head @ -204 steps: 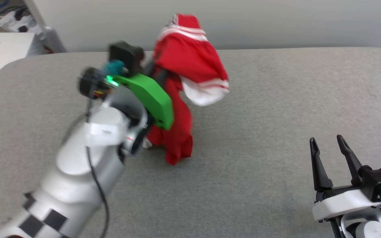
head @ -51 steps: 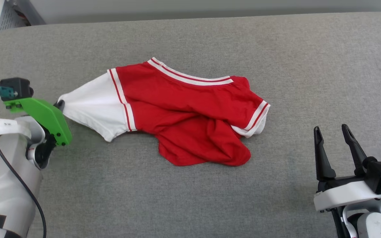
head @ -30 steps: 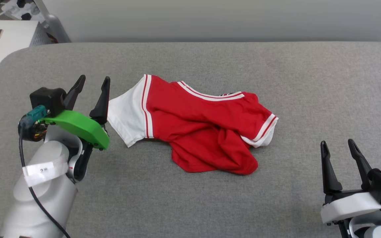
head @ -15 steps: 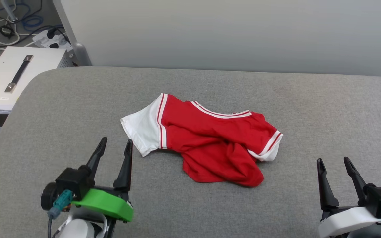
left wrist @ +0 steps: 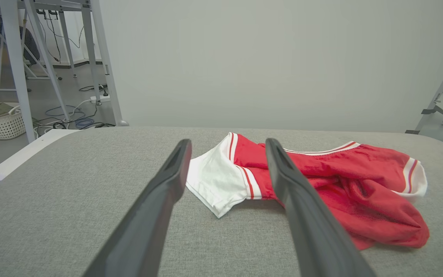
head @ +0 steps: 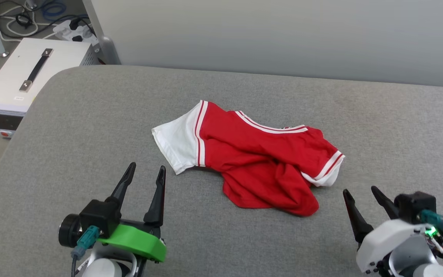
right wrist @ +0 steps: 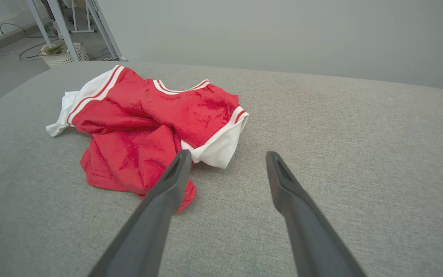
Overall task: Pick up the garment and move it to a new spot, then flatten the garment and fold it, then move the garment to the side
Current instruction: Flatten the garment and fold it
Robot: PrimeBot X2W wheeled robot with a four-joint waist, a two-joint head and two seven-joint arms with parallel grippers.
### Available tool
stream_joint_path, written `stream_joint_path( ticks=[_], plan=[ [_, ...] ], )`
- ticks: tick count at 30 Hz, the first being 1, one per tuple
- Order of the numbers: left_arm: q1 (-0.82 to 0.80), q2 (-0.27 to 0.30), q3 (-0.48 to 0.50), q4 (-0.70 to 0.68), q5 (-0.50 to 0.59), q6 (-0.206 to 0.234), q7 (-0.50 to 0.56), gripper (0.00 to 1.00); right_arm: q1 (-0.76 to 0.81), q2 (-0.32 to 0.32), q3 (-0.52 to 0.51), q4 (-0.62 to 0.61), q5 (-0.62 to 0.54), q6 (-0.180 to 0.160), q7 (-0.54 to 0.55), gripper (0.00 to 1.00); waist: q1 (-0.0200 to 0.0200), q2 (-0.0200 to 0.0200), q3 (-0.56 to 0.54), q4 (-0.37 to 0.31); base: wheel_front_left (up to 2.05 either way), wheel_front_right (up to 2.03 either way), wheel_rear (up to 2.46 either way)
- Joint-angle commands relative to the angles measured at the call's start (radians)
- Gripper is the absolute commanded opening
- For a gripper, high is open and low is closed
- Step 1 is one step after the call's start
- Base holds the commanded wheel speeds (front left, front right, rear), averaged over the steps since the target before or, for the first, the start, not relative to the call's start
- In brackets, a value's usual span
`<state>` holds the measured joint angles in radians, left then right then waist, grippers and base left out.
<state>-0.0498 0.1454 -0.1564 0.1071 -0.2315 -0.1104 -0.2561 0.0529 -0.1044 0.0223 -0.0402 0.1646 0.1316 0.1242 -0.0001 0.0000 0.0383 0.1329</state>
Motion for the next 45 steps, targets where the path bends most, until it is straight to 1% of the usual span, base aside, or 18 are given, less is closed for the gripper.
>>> stream_joint_path(
  ticks=[1,3,6,7,11,13,17,21,26,32,33,34,35,36,40,45],
  plan=[
    [-0.025,-0.012,0.002,0.001,0.009,-0.005,-0.006,1.00,-0.040,-0.015,0.012,-0.012,0.027,-0.001,0.083,1.00,0.0001,0.0000,0.030,0.021,0.00,0.00,0.00],
    [-0.031,-0.017,0.006,0.008,0.014,-0.007,-0.006,1.00,-0.077,-0.027,0.030,-0.019,0.081,-0.001,0.228,1.00,0.0001,0.0000,0.042,0.030,0.00,0.00,0.00],
    [-0.034,-0.012,0.016,0.031,0.021,-0.011,-0.006,1.00,-0.132,-0.045,0.025,-0.017,0.116,-0.001,0.424,1.00,0.0001,0.0000,0.049,0.043,0.00,0.00,0.00],
    [-0.037,-0.008,0.018,0.035,0.025,-0.012,-0.006,1.00,-0.154,-0.039,0.015,-0.018,0.134,-0.001,0.487,1.00,0.0001,0.0000,0.054,0.049,0.00,0.00,0.00],
    [-0.054,-0.002,0.026,0.039,0.027,-0.015,-0.006,1.00,-0.225,-0.027,-0.011,-0.015,0.140,-0.001,0.661,1.00,0.0001,0.0000,0.071,0.071,0.00,0.00,0.00],
    [-0.061,-0.007,0.033,0.036,0.024,-0.016,-0.006,1.00,-0.256,-0.023,-0.022,-0.014,0.130,-0.001,0.715,1.00,0.0001,0.0000,0.082,0.081,0.00,0.00,0.00],
    [-0.073,-0.018,0.038,0.029,0.027,-0.018,-0.006,1.00,-0.297,0.000,-0.065,0.009,0.093,-0.001,0.770,1.00,0.0001,0.0000,0.104,0.100,0.00,0.00,0.00],
    [-0.083,-0.030,0.038,0.024,0.031,-0.019,-0.006,1.00,-0.316,0.020,-0.096,0.030,0.068,-0.001,0.781,1.00,0.0001,0.0000,0.129,0.116,0.00,0.00,0.00],
    [-0.094,-0.039,0.042,0.020,0.035,-0.019,-0.006,1.00,-0.329,0.035,-0.125,0.061,0.046,-0.001,0.765,1.00,0.0001,0.0000,0.157,0.128,0.00,0.00,0.00],
    [-0.103,-0.045,0.044,0.023,0.036,-0.020,-0.006,1.00,-0.339,0.046,-0.135,0.102,0.047,-0.001,0.716,1.00,0.0001,0.0000,0.178,0.129,0.00,0.00,0.00],
    [-0.105,-0.046,0.041,0.024,0.036,-0.020,-0.006,1.00,-0.341,0.047,-0.134,0.111,0.048,-0.001,0.708,0.74,0.0001,0.0000,0.180,0.127,0.00,0.00,0.00],
    [-0.106,-0.046,0.039,0.025,0.036,-0.020,-0.006,1.00,-0.342,0.047,-0.132,0.118,0.049,-0.001,0.703,0.41,0.0001,0.0000,0.182,0.127,0.00,0.00,0.00],
    [-0.109,-0.047,0.037,0.027,0.036,-0.020,-0.006,1.00,-0.344,0.048,-0.130,0.122,0.050,-0.001,0.692,0.03,0.0001,0.0000,0.183,0.125,0.00,0.00,0.00],
    [-0.110,-0.047,0.036,0.028,0.036,-0.020,-0.006,1.00,-0.346,0.048,-0.128,0.125,0.050,-0.001,0.681,0.00,0.0001,0.0000,0.182,0.124,0.00,0.00,0.00],
    [-0.108,-0.043,0.041,0.037,0.034,-0.020,-0.006,1.00,-0.343,0.037,-0.113,0.129,0.058,-0.001,0.620,0.00,0.0001,0.0000,0.161,0.109,0.00,0.00,0.00],
    [-0.094,-0.036,0.044,0.048,0.030,-0.020,-0.006,1.00,-0.313,-0.021,-0.076,0.099,0.072,-0.001,0.553,0.00,0.0001,0.0000,0.112,0.081,0.00,0.00,0.00]
  ],
)
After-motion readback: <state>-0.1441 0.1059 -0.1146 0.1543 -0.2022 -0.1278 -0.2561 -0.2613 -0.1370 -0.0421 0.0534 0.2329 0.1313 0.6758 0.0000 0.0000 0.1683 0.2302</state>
